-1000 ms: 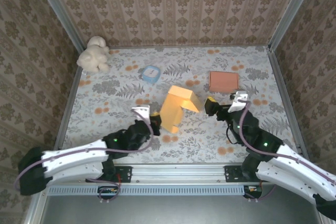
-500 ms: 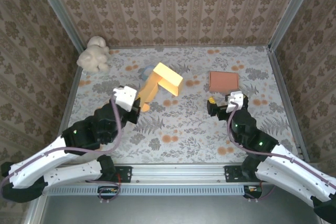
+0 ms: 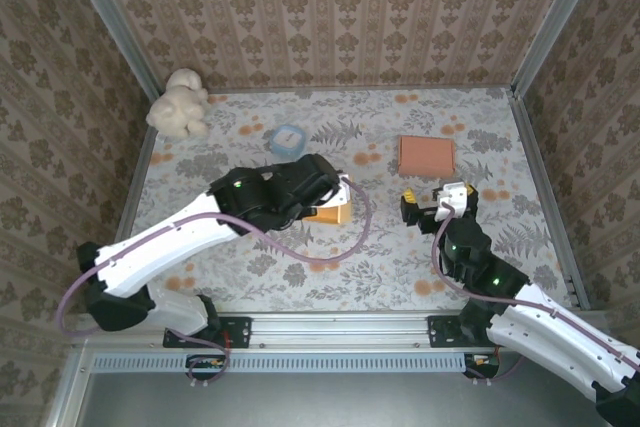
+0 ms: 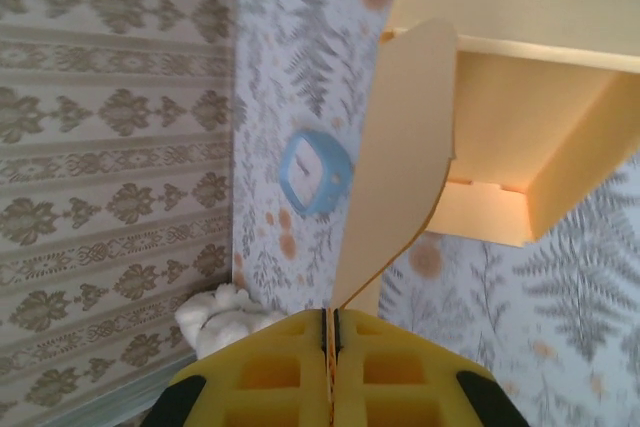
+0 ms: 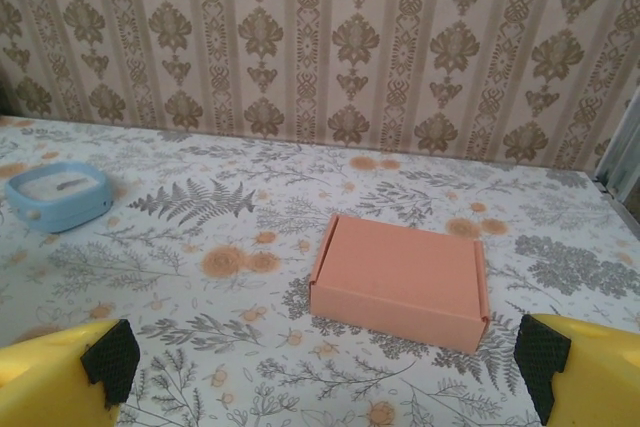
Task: Fold the paper box
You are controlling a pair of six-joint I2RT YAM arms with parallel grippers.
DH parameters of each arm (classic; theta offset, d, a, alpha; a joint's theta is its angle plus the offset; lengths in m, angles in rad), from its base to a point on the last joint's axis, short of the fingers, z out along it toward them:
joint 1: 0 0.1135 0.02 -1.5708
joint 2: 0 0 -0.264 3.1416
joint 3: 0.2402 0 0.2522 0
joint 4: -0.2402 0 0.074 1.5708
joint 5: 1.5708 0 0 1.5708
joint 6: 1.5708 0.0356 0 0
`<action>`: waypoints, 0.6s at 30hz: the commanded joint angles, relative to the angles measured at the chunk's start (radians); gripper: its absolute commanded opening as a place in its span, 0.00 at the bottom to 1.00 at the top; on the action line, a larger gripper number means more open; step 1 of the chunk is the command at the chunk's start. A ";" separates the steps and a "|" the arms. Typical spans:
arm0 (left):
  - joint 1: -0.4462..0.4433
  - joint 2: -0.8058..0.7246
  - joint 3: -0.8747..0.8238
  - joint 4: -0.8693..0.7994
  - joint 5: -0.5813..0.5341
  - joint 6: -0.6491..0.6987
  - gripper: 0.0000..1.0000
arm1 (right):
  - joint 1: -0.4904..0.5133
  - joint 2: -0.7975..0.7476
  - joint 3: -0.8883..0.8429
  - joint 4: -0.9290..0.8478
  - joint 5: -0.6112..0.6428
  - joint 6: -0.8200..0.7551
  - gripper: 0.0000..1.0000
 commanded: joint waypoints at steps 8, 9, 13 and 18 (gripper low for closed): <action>0.002 0.264 0.128 -0.191 0.002 0.043 0.00 | -0.039 -0.020 -0.025 0.008 0.093 0.021 1.00; 0.003 0.290 0.137 -0.189 0.006 0.039 0.01 | -0.042 -0.020 -0.025 0.006 0.096 0.023 1.00; 0.021 0.393 0.184 -0.194 0.029 0.020 0.16 | -0.050 -0.024 -0.028 -0.005 0.113 0.036 1.00; 0.057 0.398 0.188 -0.154 0.127 0.052 0.43 | -0.061 -0.037 -0.032 -0.016 0.111 0.055 1.00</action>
